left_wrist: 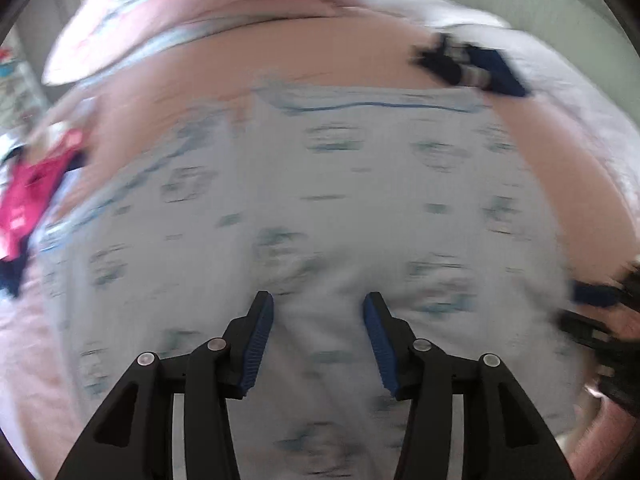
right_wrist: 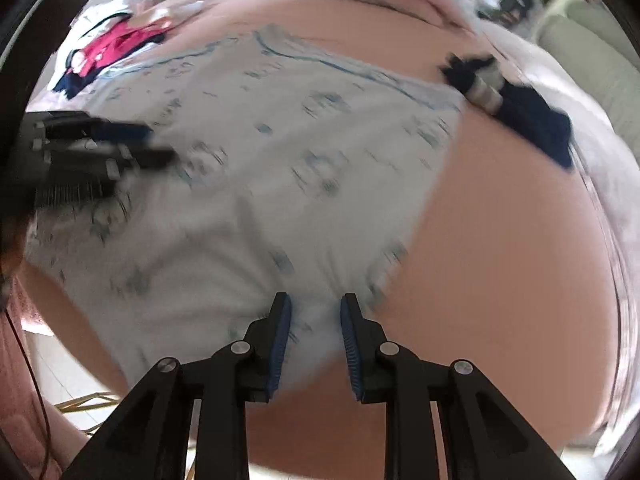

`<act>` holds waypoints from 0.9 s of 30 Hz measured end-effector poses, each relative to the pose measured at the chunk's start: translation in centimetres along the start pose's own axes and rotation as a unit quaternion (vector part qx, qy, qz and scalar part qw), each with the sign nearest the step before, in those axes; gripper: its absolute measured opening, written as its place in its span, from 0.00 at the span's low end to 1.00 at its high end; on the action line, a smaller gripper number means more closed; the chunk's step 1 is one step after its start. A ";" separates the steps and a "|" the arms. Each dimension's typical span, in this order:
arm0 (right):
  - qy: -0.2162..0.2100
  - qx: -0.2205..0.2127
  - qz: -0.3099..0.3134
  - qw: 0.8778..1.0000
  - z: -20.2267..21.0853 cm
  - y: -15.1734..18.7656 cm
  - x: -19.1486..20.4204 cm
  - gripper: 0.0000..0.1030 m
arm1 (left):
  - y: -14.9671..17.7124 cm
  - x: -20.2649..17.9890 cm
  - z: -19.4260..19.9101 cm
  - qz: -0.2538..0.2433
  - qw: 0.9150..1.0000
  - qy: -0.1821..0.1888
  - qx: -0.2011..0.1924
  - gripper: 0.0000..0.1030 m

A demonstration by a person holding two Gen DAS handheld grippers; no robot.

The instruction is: Fold clothes

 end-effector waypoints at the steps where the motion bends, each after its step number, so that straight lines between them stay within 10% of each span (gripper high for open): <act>1: 0.002 0.004 -0.009 1.000 0.2 0.4 -0.3 0.22 | -0.1 0.4 -0.1 0.014 1.000 0.012 0.002 0.46; 8: -0.055 -0.051 -0.073 0.995 2.3 -2.0 -1.2 0.25 | -0.4 -5.5 3.1 -0.071 0.988 0.127 -0.053 0.45; 12: -0.098 -0.035 -0.037 0.994 -0.1 -3.7 1.3 0.26 | 0.5 -7.5 1.2 -0.124 0.988 0.082 -0.035 0.47; 20: -0.077 -0.014 -0.101 0.992 -0.3 0.9 -1.8 0.20 | -0.7 -1.1 2.2 0.013 0.994 0.091 -0.053 0.49; 27: -0.069 -0.081 -0.064 0.992 2.1 0.2 1.9 0.24 | 3.3 -4.8 4.4 -0.059 0.992 0.102 -0.049 0.49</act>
Point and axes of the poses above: each gripper's, at about its wrist camera, not at the fingertips, and z roughly against the way its jaws point, x to its left, y to its underside, the point moved 6 cm from there along -z, roughly the way its jaws point, and after that the axes turned 5 degrees about -y, right-handed, at the moved point
